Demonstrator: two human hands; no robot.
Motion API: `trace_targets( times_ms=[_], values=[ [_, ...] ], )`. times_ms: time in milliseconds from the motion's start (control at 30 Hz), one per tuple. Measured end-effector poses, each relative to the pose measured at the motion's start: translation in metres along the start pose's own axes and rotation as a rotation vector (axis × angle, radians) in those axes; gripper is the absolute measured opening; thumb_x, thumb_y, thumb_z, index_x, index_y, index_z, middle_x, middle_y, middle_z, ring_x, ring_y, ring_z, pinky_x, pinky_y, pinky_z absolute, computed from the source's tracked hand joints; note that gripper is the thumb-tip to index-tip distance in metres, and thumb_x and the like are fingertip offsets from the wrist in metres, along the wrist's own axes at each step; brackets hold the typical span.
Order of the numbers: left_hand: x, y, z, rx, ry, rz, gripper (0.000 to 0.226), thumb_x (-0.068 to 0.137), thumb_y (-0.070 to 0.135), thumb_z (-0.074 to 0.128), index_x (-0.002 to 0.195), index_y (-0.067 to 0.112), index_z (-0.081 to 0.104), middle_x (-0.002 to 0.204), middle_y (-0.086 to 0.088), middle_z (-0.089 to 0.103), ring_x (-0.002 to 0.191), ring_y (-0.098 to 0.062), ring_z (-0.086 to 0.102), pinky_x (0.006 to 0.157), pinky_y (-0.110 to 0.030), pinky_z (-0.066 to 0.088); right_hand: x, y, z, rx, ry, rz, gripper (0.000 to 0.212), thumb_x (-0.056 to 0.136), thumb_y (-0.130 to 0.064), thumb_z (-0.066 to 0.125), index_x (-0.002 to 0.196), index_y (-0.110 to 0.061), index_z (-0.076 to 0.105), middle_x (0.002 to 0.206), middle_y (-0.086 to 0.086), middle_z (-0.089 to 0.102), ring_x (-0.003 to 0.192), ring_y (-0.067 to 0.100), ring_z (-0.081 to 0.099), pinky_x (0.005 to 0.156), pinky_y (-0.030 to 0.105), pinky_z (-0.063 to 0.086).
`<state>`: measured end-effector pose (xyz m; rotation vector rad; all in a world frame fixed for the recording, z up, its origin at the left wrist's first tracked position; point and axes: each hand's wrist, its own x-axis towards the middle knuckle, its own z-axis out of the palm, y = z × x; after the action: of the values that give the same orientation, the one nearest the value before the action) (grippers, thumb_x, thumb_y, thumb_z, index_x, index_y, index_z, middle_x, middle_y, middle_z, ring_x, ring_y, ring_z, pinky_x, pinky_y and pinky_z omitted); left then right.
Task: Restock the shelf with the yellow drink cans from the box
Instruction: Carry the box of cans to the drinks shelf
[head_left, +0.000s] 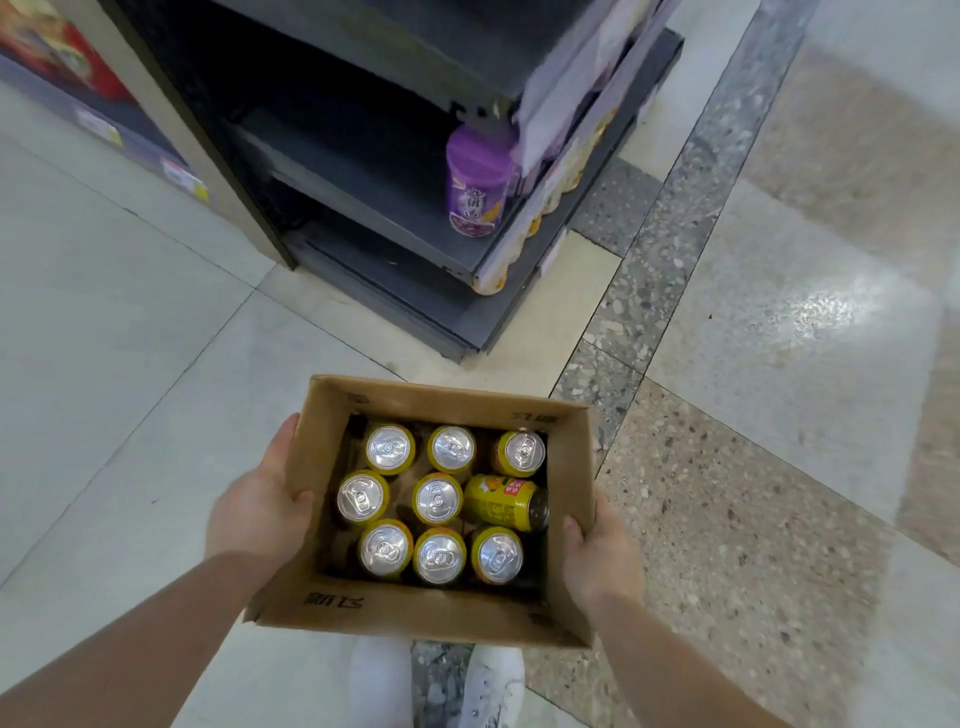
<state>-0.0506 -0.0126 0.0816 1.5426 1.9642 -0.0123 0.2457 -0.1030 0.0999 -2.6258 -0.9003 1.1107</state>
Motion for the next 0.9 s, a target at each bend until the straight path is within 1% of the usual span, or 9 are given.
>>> trace_targets(
  times_ms=[67, 167, 300, 467, 633, 700, 767, 833, 900],
  values=[
    [-0.026, -0.006, -0.039, -0.027, 0.016, -0.032, 0.086, 0.079, 0.013, 0.061, 0.148, 0.040, 0.018, 0.078, -0.003, 0.064, 0.067, -0.028, 0.053, 0.062, -0.034, 0.046, -0.028, -0.028, -0.020, -0.013, -0.024, -0.054, 0.045, 0.094, -0.018, 0.051, 0.136, -0.033, 0.045, 0.110, -0.002, 0.067, 0.099, 0.025, 0.062, 0.078, 0.031, 0.045],
    [-0.065, -0.009, -0.110, -0.090, 0.050, -0.079, 0.077, 0.075, 0.030, 0.051, 0.143, 0.047, 0.018, 0.074, 0.005, 0.062, 0.067, -0.027, 0.056, 0.062, -0.033, 0.043, -0.077, -0.076, -0.053, -0.049, -0.057, -0.146, 0.043, 0.093, -0.016, 0.052, 0.135, -0.025, 0.047, 0.111, 0.004, 0.067, 0.102, 0.029, 0.062, 0.077, 0.031, 0.044],
    [-0.114, -0.009, -0.220, -0.103, 0.117, -0.110, 0.068, 0.081, 0.019, 0.051, 0.137, 0.047, 0.026, 0.074, 0.006, 0.061, 0.068, -0.026, 0.057, 0.063, -0.033, 0.045, -0.147, -0.145, -0.093, -0.093, -0.082, -0.211, 0.043, 0.094, -0.021, 0.051, 0.137, -0.023, 0.044, 0.117, 0.008, 0.066, 0.106, 0.031, 0.061, 0.086, 0.034, 0.045],
    [-0.150, -0.024, -0.344, -0.113, 0.225, -0.101, 0.068, 0.083, 0.024, 0.052, 0.142, 0.045, 0.025, 0.086, 0.004, 0.065, 0.076, -0.027, 0.058, 0.069, -0.033, 0.046, -0.226, -0.234, -0.123, -0.050, -0.109, -0.336, 0.041, 0.095, -0.021, 0.049, 0.135, -0.029, 0.045, 0.114, 0.004, 0.066, 0.105, 0.029, 0.061, 0.082, 0.032, 0.044],
    [-0.149, -0.076, -0.440, -0.145, 0.328, -0.076, 0.068, 0.081, 0.033, 0.052, 0.142, 0.044, 0.024, 0.098, 0.003, 0.069, 0.090, -0.028, 0.064, 0.075, -0.035, 0.050, -0.284, -0.336, -0.110, -0.068, -0.081, -0.452, 0.039, 0.095, -0.021, 0.050, 0.133, -0.031, 0.047, 0.116, 0.003, 0.065, 0.108, 0.029, 0.059, 0.086, 0.033, 0.043],
    [-0.138, -0.101, -0.478, -0.141, 0.348, -0.068, 0.064, 0.077, 0.040, 0.046, 0.137, 0.046, 0.025, 0.091, 0.005, 0.068, 0.083, -0.027, 0.063, 0.070, -0.033, 0.048, -0.304, -0.376, -0.095, -0.071, -0.077, -0.474, 0.039, 0.094, -0.022, 0.051, 0.133, -0.029, 0.048, 0.119, 0.003, 0.064, 0.110, 0.028, 0.058, 0.089, 0.034, 0.043],
    [-0.122, -0.129, -0.516, -0.128, 0.363, -0.041, 0.060, 0.078, 0.037, 0.047, 0.134, 0.047, 0.027, 0.089, 0.004, 0.068, 0.081, -0.028, 0.062, 0.067, -0.033, 0.045, -0.324, -0.415, -0.076, -0.070, -0.062, -0.471, 0.035, 0.094, -0.023, 0.052, 0.128, -0.026, 0.050, 0.120, 0.005, 0.063, 0.110, 0.029, 0.057, 0.090, 0.036, 0.044],
    [-0.104, -0.156, -0.556, -0.097, 0.375, -0.020, 0.057, 0.082, 0.032, 0.051, 0.133, 0.045, 0.029, 0.097, 0.000, 0.070, 0.088, -0.030, 0.064, 0.070, -0.034, 0.047, -0.344, -0.452, -0.055, -0.070, -0.041, -0.456, 0.031, 0.094, -0.024, 0.053, 0.126, -0.024, 0.052, 0.119, 0.006, 0.062, 0.109, 0.029, 0.056, 0.085, 0.034, 0.042],
    [-0.081, -0.179, -0.592, -0.069, 0.375, 0.001, 0.063, 0.081, 0.026, 0.055, 0.136, 0.044, 0.029, 0.104, -0.002, 0.069, 0.095, -0.032, 0.064, 0.074, -0.036, 0.050, -0.361, -0.485, -0.034, -0.043, -0.029, -0.426, 0.032, 0.095, -0.025, 0.052, 0.127, -0.024, 0.051, 0.120, 0.005, 0.061, 0.108, 0.028, 0.056, 0.081, 0.032, 0.040]
  ],
)
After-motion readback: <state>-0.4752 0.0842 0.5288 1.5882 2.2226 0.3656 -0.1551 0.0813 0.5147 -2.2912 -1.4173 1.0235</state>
